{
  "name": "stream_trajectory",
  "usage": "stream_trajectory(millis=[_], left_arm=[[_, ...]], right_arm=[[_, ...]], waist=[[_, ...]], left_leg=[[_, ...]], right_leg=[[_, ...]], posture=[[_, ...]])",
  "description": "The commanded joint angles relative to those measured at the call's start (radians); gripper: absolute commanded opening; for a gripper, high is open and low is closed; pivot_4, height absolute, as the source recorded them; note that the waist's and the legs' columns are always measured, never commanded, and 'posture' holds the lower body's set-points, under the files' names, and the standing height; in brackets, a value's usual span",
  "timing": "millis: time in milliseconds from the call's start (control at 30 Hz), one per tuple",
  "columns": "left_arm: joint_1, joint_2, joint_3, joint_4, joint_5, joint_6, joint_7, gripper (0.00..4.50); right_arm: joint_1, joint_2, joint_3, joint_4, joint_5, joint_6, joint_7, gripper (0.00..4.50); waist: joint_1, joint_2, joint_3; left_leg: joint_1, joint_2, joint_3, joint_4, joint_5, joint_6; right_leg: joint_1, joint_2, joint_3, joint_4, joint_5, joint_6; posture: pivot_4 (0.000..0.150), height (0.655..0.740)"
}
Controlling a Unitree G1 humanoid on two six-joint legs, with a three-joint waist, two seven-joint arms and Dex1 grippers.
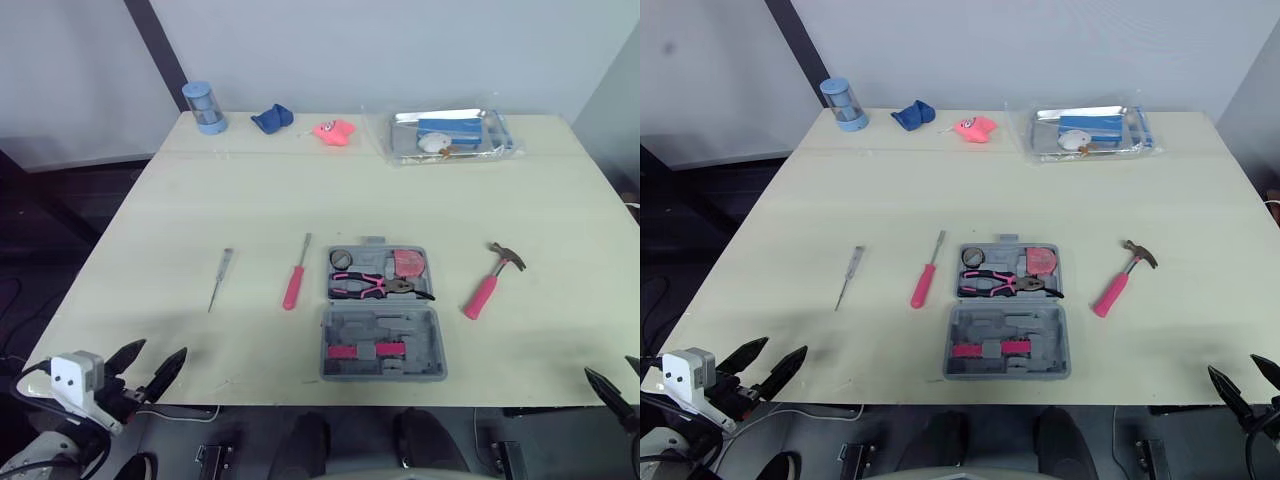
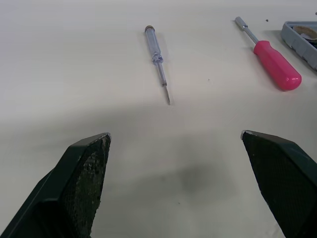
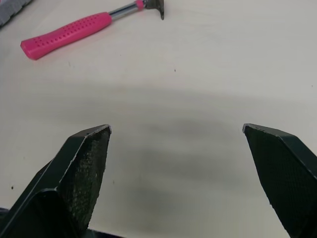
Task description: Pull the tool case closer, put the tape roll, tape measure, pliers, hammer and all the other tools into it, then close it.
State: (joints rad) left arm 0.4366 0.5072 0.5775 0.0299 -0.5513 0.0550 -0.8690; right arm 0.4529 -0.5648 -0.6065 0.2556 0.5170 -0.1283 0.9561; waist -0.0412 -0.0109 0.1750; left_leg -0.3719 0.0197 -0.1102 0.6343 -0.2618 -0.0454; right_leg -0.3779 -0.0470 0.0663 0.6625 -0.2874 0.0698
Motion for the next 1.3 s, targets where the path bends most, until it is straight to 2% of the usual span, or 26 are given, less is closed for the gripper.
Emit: stream_trajectory(millis=[33, 133, 300, 533, 767, 1000, 1300], left_arm=[[-0.016, 0.006, -0.006, -0.017, 0.003, -0.004, 0.008, 4.5], [-0.046, 0.012, -0.014, -0.013, 0.008, 0.011, 0.021, 4.5], [-0.14, 0.017, -0.029, -0.03, -0.006, 0.126, 0.129, 4.5], [-0.27, 0.001, -0.1, -0.064, 0.04, 0.256, 0.277, 4.5], [-0.326, -0.002, -0.151, -0.069, 0.07, 0.288, 0.34, 4.5], [-0.385, -0.008, -0.194, -0.046, 0.106, 0.31, 0.377, 4.5], [-0.545, 0.044, -0.236, 0.141, 0.165, 0.328, 0.374, 4.5]], right_arm=[[0.002, -0.003, -0.03, -0.007, 0.011, -0.038, 0.011, 4.46], [0.003, 0.003, -0.01, -0.076, 0.021, -0.03, 0.016, 4.46], [0.005, 0.003, 0.058, -0.299, 0.033, 0.032, 0.011, 4.46], [-0.043, -0.079, 0.175, -0.537, 0.107, 0.179, 0.089, 4.46], [-0.181, -0.14, 0.244, -0.604, 0.127, 0.258, 0.103, 4.46], [-0.286, -0.147, 0.311, -0.65, 0.12, 0.294, 0.091, 4.46], [-0.336, -0.14, 0.336, -0.639, 0.097, 0.289, 0.085, 4.46]], waist=[[0.0, 0.0, 0.0], [0.0, 0.0, 0.0], [-0.001, 0.001, 0.0], [0.002, 0.0, -0.001], [0.001, -0.001, -0.001], [0.005, -0.001, -0.001], [0.005, -0.001, -0.001]], left_leg=[[0.0, 0.0, 0.0, 0.0, 0.0, 0.0], [0.0, 0.0, 0.0, 0.0, 0.0, 0.0], [0.001, 0.0, 0.0, 0.0, 0.0, 0.0], [0.0, 0.0, -0.001, 0.0, 0.0, 0.0], [0.0, 0.0, -0.002, 0.0, 0.0, 0.0], [0.0, 0.0, -0.003, 0.0, 0.0, 0.0], [-0.002, -0.001, -0.005, 0.001, 0.0, 0.0]], right_leg=[[0.0, 0.0, 0.0, 0.0, 0.0, 0.0], [0.0, 0.0, 0.0, 0.0, 0.002, 0.003], [0.0, 0.0, 0.0, 0.001, 0.002, 0.004], [0.001, 0.0, 0.0, 0.0, 0.002, 0.004], [0.001, 0.0, -0.001, 0.0, 0.003, 0.004], [0.001, 0.0, -0.002, 0.0, 0.003, 0.004], [0.0, 0.0, -0.005, 0.001, 0.003, 0.004]], posture=[[0.15, 0.74], [0.15, 0.74], [0.15, 0.74], [0.15, 0.74], [0.15, 0.74], [0.15, 0.74], [0.15, 0.74]])
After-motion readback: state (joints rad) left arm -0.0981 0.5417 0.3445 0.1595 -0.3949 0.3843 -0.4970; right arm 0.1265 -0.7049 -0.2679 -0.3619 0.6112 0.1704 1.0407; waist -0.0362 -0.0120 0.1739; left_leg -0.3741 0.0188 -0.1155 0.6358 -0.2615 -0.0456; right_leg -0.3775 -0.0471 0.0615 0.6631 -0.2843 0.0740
